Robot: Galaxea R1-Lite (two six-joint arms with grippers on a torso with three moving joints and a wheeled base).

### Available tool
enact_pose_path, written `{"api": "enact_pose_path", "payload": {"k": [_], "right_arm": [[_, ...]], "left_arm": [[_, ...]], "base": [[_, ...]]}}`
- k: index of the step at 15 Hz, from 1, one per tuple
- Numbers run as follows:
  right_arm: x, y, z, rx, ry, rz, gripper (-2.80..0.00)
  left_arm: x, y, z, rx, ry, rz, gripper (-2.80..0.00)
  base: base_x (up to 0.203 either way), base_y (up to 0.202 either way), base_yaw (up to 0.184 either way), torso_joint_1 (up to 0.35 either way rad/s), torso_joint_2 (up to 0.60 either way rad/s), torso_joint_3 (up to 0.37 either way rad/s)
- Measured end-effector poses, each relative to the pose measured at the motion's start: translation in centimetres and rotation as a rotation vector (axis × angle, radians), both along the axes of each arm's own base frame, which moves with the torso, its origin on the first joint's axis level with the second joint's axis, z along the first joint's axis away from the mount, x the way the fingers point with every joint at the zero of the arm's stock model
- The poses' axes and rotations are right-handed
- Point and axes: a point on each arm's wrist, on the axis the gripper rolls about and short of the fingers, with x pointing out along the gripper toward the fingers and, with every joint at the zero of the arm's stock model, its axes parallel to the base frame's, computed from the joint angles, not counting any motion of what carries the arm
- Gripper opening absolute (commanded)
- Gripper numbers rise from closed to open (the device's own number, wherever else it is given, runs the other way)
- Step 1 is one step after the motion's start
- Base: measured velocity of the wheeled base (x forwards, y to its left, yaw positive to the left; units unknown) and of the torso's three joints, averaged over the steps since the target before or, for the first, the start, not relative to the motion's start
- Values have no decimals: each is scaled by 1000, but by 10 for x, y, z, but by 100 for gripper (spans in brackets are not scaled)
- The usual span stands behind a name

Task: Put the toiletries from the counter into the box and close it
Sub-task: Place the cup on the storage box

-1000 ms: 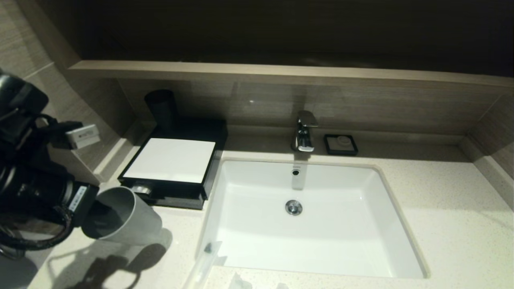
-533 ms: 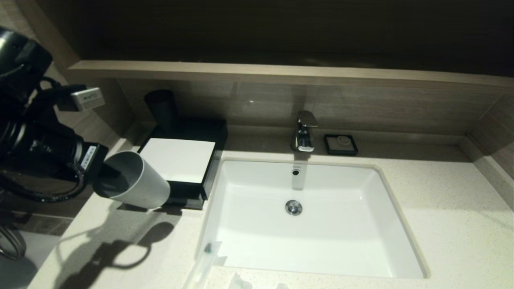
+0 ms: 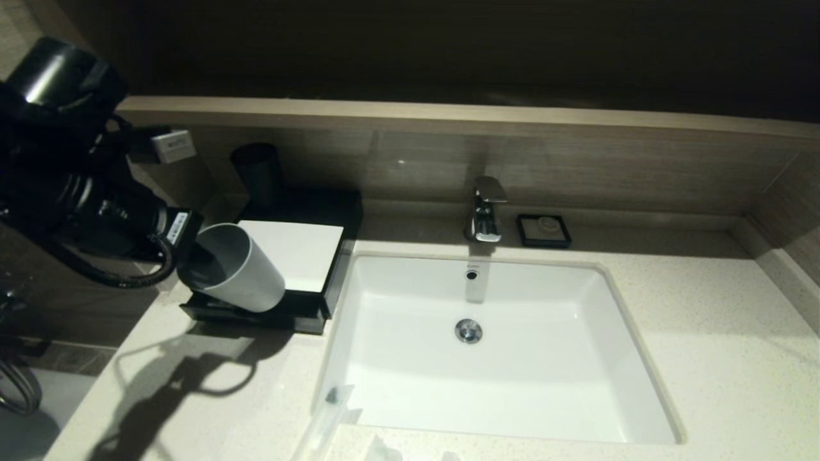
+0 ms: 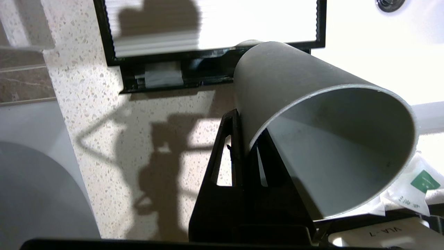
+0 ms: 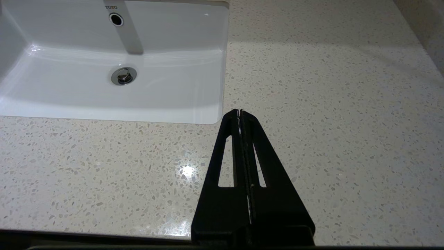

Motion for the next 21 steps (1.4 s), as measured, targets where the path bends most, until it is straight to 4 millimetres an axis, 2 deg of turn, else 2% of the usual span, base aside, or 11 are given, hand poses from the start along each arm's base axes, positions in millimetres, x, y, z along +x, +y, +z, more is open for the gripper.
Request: {"api": "enact_pose_path", "payload": {"k": [7, 10, 13, 21], "right_arm": [[0, 0, 0, 0, 0, 0, -280], [0, 0, 0, 0, 0, 0, -280], [0, 0, 0, 0, 0, 0, -280], [0, 0, 0, 0, 0, 0, -280]], "left_arm": [[46, -7, -6, 9, 6, 6, -280], [63, -9, -2, 22, -17, 21, -280], [72, -10, 7, 48, -35, 22, -280], [81, -14, 3, 74, -41, 20, -280]], "base": [[0, 0, 0, 0, 0, 0], [0, 0, 0, 0, 0, 0], [0, 0, 0, 0, 0, 0], [0, 0, 0, 0, 0, 0]]}}
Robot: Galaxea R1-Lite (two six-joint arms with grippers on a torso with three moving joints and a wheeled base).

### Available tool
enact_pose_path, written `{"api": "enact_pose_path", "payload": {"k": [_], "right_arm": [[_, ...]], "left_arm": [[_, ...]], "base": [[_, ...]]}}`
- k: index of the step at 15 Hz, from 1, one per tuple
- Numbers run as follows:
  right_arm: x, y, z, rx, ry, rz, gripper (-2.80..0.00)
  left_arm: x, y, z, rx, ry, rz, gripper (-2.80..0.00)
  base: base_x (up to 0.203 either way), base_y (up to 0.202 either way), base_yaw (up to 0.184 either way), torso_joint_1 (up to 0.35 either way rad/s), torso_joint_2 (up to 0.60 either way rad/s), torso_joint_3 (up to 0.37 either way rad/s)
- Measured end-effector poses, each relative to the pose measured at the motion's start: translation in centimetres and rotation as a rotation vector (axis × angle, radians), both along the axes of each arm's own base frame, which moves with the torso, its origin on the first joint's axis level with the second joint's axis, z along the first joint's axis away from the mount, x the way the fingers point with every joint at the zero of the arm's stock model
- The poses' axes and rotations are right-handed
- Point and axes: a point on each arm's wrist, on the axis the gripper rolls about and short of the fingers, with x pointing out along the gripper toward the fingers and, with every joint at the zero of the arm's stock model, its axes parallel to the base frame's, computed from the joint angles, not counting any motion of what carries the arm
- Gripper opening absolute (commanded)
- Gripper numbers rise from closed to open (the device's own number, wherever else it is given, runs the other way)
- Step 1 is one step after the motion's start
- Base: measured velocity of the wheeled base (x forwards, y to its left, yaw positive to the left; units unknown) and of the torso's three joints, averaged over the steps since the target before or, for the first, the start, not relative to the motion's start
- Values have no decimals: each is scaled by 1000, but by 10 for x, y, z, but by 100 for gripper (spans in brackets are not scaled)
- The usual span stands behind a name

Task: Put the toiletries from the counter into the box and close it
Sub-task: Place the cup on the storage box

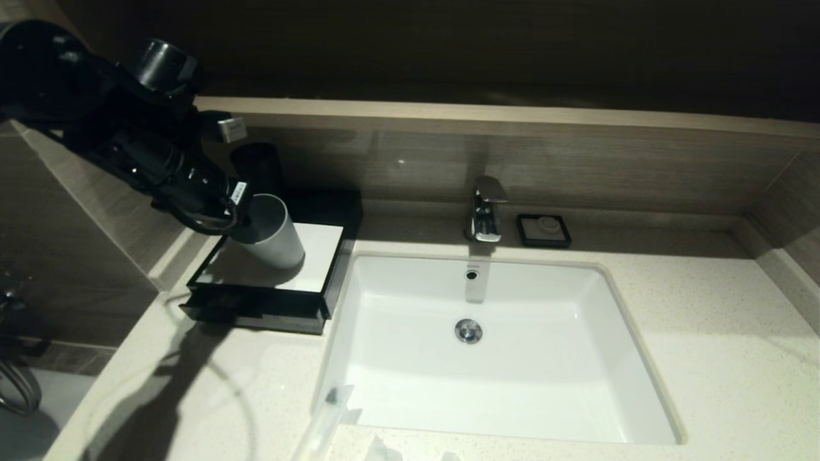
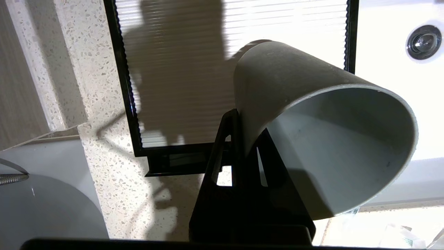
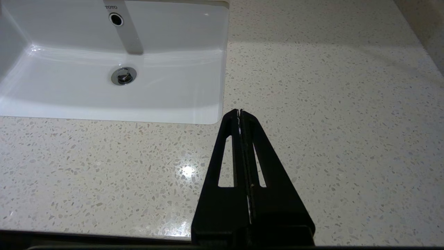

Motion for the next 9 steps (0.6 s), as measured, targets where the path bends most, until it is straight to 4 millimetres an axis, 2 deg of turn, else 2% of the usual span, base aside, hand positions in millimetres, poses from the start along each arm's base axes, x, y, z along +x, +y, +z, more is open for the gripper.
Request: {"api": "enact_pose_path", "payload": {"k": [9], "right_arm": [[0, 0, 0, 0, 1, 0, -280]], "left_arm": [[-5, -2, 3, -14, 8, 5, -280]], "base": [[0, 0, 0, 0, 0, 0]]}}
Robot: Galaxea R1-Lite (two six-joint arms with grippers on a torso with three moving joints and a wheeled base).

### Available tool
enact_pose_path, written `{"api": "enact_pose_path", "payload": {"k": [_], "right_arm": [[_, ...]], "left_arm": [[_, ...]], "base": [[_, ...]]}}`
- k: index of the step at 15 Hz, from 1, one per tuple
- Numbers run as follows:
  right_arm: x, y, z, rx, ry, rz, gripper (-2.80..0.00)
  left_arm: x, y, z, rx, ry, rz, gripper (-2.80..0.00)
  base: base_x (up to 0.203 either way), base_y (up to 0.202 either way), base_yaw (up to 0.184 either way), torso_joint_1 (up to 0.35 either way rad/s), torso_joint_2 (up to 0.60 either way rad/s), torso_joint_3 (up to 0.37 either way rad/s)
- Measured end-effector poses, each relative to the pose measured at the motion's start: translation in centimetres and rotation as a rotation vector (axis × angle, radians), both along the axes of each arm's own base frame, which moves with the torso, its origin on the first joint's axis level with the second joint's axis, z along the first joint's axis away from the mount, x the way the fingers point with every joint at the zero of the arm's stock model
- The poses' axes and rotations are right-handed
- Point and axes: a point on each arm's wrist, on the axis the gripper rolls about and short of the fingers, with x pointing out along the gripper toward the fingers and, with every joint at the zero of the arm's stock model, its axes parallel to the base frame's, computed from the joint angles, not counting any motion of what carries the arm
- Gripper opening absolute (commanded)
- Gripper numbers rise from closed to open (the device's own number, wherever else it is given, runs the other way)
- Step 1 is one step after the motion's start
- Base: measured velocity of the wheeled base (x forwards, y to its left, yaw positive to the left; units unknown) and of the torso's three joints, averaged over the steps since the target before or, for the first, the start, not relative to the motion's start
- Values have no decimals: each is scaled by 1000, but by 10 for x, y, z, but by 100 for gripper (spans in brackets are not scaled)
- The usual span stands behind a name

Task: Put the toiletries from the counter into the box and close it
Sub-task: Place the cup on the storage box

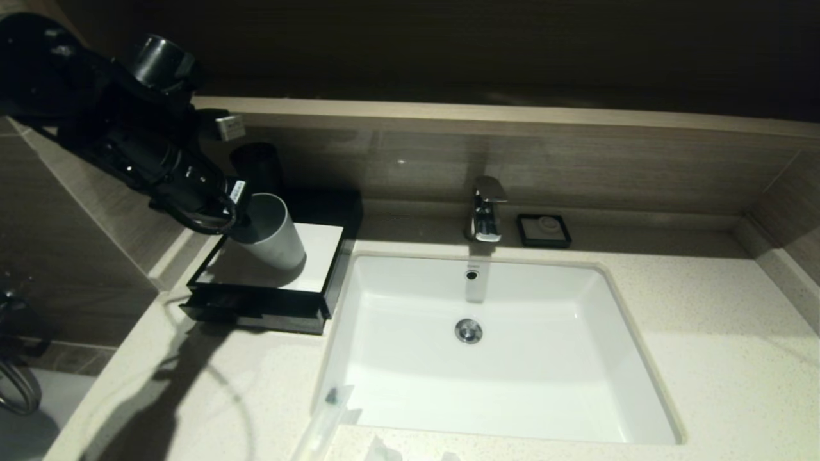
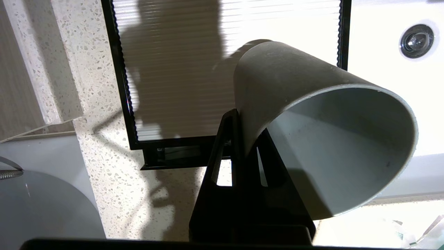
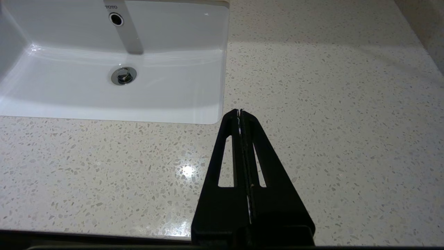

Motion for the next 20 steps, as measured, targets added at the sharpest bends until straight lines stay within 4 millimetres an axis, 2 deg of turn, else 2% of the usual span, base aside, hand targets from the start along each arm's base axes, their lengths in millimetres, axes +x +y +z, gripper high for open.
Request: {"api": "enact_pose_path", "payload": {"k": [20], "right_arm": [[0, 0, 0, 0, -1, 0, -280]], "left_arm": [[3, -1, -5, -27, 28, 28, -280]], "base": [[0, 0, 0, 0, 0, 0]]}}
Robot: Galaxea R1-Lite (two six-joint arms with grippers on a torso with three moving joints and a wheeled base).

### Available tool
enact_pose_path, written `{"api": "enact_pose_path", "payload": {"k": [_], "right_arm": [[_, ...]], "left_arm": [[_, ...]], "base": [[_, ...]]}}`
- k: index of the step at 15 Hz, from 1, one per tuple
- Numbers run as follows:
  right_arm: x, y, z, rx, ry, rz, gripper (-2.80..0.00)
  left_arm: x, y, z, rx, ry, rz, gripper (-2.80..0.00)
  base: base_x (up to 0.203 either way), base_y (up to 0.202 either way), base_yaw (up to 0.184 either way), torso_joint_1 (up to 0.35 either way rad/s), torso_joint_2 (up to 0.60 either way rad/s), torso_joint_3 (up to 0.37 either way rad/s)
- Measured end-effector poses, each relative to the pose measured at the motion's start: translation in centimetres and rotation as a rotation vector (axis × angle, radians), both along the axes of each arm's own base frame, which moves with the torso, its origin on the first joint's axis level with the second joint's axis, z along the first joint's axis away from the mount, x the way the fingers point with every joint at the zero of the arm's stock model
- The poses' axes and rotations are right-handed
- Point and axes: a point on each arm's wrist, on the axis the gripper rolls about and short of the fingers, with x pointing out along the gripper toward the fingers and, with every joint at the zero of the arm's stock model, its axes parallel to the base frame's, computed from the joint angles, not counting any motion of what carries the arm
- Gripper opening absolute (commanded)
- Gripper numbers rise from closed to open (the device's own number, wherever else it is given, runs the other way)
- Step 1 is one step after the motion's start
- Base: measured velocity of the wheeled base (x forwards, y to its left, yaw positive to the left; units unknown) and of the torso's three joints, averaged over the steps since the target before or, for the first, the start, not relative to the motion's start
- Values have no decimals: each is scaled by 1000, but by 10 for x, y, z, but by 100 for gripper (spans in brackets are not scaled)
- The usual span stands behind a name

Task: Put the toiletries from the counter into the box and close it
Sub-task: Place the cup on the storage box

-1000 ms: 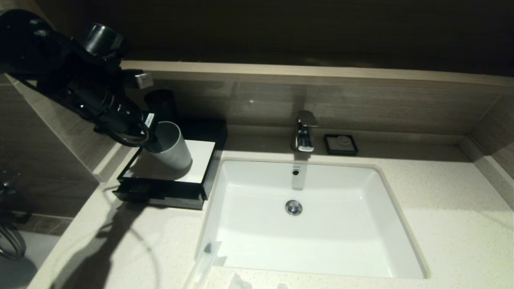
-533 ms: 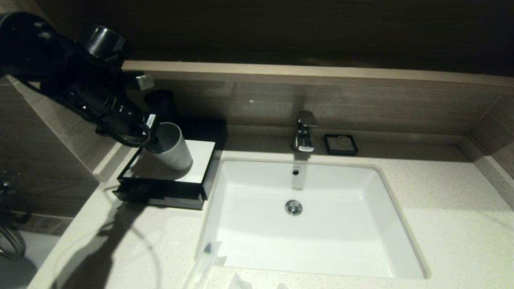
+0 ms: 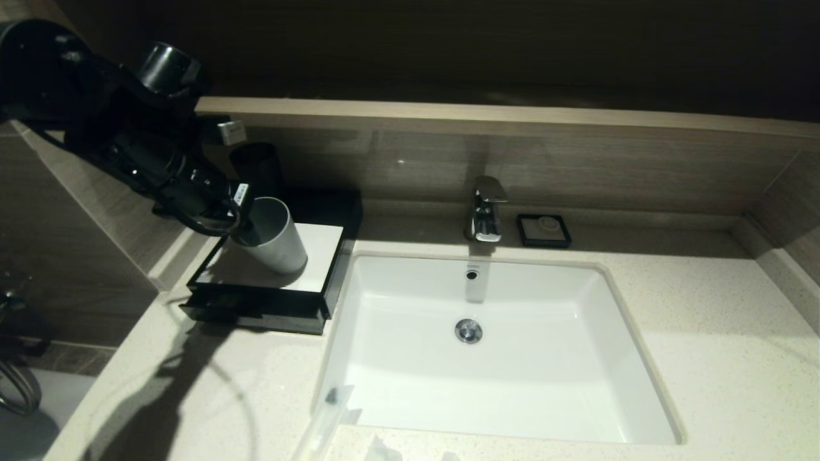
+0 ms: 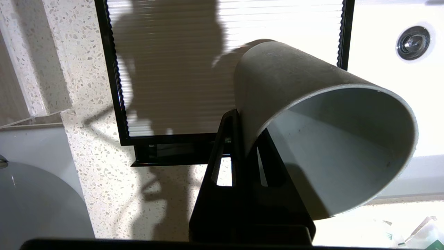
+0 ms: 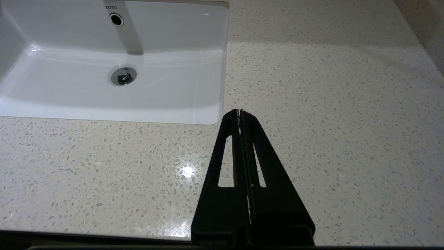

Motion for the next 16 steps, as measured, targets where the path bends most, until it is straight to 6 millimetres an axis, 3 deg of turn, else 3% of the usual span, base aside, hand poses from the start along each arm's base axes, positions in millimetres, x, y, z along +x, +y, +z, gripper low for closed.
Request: {"api": "enact_pose_path", "payload": {"k": [16], "right_arm": [[0, 0, 0, 0, 0, 0, -280]], "left_arm": [[2, -2, -3, 2, 7, -7, -280]], "base": [[0, 0, 0, 0, 0, 0]]}}
